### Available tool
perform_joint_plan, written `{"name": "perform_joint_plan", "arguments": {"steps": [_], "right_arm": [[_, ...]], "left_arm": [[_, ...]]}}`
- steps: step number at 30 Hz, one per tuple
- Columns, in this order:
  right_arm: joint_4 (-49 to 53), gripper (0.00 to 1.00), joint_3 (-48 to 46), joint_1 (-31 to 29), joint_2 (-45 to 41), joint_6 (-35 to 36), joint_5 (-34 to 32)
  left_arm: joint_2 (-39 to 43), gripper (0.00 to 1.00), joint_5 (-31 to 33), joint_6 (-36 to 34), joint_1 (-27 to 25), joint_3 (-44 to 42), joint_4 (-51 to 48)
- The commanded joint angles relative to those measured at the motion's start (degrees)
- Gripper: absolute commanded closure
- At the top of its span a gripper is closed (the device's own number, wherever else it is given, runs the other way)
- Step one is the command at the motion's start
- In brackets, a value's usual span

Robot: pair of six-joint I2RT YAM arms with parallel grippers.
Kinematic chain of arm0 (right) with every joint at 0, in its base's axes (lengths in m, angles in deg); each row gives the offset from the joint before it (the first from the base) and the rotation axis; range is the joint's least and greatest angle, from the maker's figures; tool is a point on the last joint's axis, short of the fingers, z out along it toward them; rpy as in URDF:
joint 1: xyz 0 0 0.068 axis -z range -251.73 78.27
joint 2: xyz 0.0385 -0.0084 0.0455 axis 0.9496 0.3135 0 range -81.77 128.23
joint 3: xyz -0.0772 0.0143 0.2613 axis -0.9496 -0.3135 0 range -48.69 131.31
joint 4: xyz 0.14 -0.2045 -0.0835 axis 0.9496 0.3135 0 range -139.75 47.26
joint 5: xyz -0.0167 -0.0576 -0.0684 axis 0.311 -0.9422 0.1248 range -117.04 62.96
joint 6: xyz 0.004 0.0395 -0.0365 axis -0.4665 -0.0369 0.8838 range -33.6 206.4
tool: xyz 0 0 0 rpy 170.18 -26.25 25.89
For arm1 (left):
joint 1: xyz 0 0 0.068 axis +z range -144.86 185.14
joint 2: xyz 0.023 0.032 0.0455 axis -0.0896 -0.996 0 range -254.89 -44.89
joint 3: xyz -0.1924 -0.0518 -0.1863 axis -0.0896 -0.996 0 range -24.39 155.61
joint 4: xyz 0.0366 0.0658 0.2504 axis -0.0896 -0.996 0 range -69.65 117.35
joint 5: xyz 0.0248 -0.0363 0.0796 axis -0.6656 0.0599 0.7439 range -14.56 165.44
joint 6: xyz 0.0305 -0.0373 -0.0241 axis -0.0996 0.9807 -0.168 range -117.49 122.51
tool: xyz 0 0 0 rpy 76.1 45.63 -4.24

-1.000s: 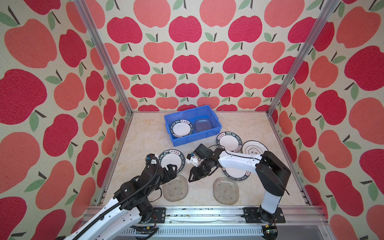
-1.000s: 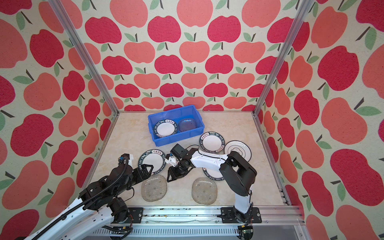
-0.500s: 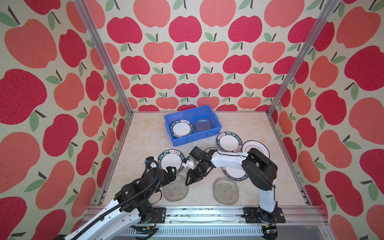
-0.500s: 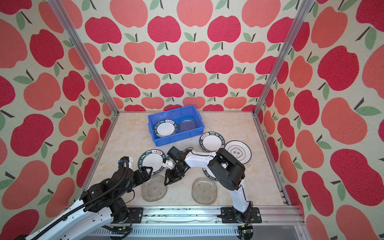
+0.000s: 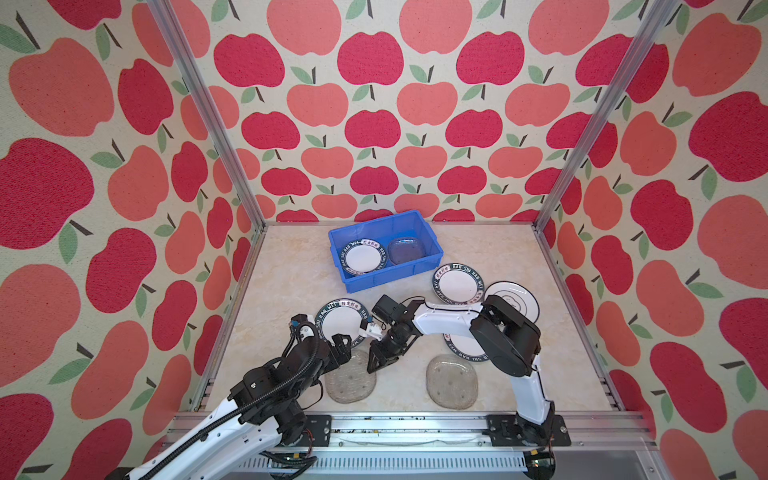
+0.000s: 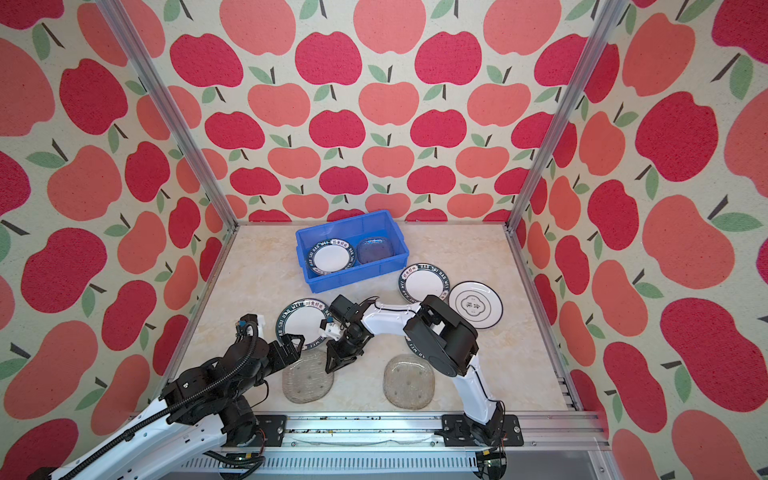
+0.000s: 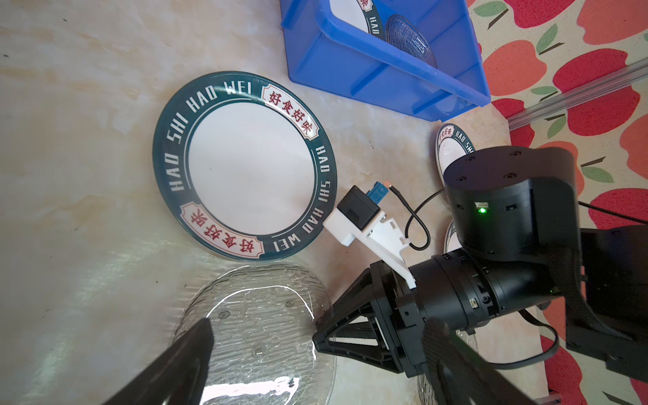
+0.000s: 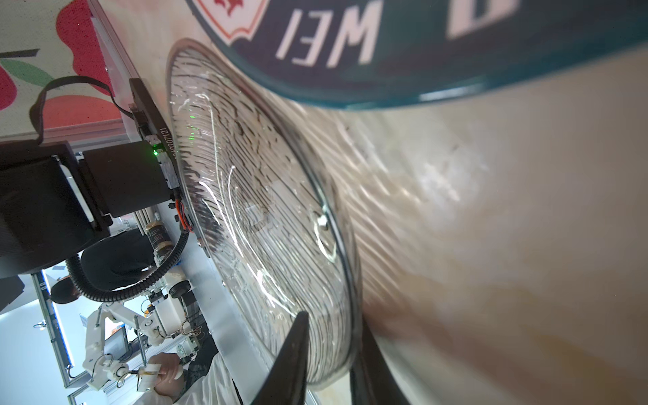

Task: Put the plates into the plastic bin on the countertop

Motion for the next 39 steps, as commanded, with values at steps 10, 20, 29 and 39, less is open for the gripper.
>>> {"name": "perform_joint_plan", "arguments": {"steps": [10, 20, 29, 39], "right_arm": [[2.1, 0.97, -0.7, -0.2, -2.2, 0.8, -0.9], [9.5, 1.0, -5.2, 5.9, -15.0, -1.5, -7.9], [15.7, 1.0, -3.3, 11.3, -19.1, -1.1, -11.9], [18.7, 1.0, -0.1, 14.8, -21.9, 0.3, -12.0]], "left_arm": [[-3.6, 0.05, 1.8, -0.7, -0.3, 2.9, -2.0], [-9.3, 0.05, 3.1, -4.8, -0.2, 5.6, 0.5], [-21.7, 0.25, -0.1, -8.4, 1.0, 7.6, 11.1], [-26.3, 0.47, -7.3, -11.4, 6.0, 8.9, 14.0]]}}
